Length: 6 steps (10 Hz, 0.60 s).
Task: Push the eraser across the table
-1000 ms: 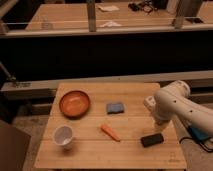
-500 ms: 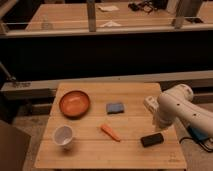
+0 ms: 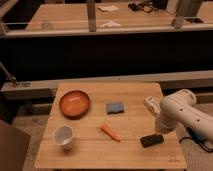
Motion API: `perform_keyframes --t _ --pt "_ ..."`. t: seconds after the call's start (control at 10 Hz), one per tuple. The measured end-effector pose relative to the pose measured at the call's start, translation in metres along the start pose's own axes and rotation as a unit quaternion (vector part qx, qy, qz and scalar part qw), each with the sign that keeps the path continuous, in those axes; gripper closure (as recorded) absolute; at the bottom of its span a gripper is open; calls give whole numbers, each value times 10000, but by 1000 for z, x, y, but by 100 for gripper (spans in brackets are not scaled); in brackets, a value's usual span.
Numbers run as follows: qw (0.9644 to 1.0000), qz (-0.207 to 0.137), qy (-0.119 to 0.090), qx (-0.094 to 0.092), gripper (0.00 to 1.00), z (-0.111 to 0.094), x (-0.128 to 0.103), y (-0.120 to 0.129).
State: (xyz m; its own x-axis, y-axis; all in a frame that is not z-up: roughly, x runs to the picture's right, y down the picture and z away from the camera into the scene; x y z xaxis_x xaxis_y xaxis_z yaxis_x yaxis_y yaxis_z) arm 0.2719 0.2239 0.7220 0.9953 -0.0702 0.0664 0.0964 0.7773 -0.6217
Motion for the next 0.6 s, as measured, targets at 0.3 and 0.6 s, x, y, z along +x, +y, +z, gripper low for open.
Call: perform_keyframes --t 0.3,0.6 --pt "10000 -2 -27 -59 80 8 3 12" --pt "9999 -55 -69 -97 87 19 2 18"
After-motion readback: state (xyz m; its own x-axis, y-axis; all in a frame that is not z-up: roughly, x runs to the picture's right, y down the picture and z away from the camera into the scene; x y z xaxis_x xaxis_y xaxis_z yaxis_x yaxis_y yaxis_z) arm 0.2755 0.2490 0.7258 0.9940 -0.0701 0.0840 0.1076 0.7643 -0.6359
